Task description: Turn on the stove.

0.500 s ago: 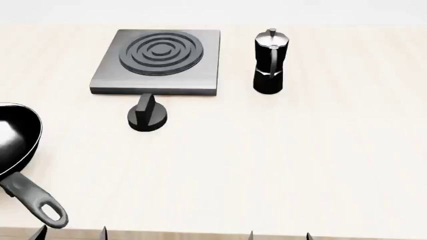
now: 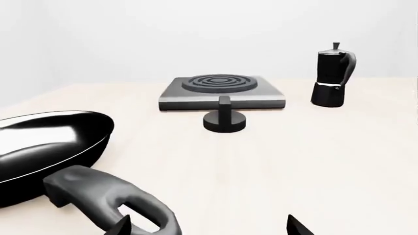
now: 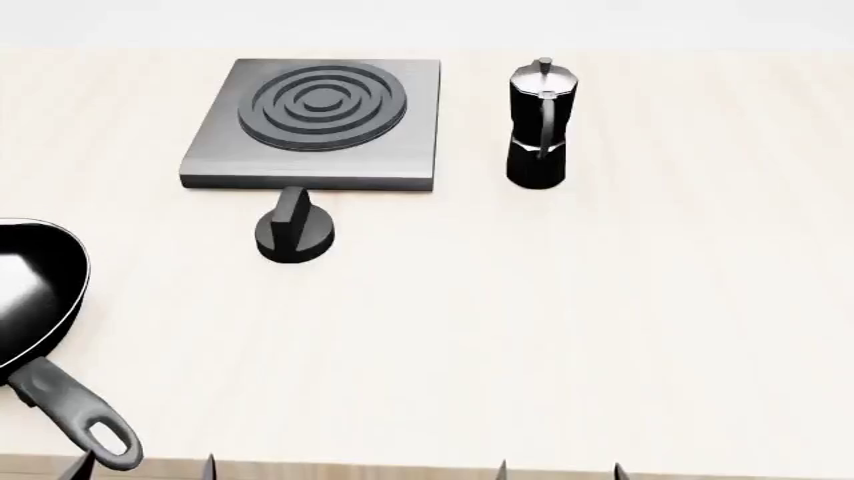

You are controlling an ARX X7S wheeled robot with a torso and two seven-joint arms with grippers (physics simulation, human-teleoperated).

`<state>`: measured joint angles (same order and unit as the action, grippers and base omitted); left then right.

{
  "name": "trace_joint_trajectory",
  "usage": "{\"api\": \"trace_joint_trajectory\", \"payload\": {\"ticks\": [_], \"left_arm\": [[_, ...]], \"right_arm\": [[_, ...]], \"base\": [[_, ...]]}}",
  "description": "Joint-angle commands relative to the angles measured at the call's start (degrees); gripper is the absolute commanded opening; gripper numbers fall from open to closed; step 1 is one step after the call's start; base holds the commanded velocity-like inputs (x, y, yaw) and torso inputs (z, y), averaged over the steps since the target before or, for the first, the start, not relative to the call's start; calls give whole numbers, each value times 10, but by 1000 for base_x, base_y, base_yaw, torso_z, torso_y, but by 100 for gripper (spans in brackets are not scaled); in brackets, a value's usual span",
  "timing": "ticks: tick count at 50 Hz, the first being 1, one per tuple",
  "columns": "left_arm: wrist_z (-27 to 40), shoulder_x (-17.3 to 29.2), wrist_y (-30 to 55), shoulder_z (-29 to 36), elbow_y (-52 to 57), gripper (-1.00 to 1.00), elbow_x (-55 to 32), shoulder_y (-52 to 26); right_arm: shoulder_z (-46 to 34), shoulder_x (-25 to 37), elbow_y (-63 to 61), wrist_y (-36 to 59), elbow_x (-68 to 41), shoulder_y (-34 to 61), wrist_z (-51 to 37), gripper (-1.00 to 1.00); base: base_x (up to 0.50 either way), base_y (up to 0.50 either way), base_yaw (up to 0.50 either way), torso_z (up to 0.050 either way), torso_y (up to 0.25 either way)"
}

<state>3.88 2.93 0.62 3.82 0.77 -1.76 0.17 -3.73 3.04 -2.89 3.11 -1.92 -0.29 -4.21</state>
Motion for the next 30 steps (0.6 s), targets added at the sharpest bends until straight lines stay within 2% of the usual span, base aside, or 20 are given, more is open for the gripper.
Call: {"api": "trace_joint_trajectory", "payload": {"ticks": [1,19,24,26,30], "left_arm": [[18,12,29,18,51,100,-1,9],[24,42,137,36,212,100,-5,0],[17,49,203,34,317,100,-25,-13],[29,60,232,45,347,100,4,-21],[32,63,271,46,400,100,3,-33]], "right_arm": [[-20,16,-69,56,8,-4,-21,100],[-50,40,-259,220,26,12,-29,100],[-62,44,-344,298,42,36,-35,100],[-62,44,-372,327,42,47,-35,100],[-72,48,-414,365,48,60,-34,100]], "base": [[0,0,0,0,0],[0,0,0,0,0],[0,0,0,0,0],[0,0,0,0,0],[0,0,0,0,0]]}}
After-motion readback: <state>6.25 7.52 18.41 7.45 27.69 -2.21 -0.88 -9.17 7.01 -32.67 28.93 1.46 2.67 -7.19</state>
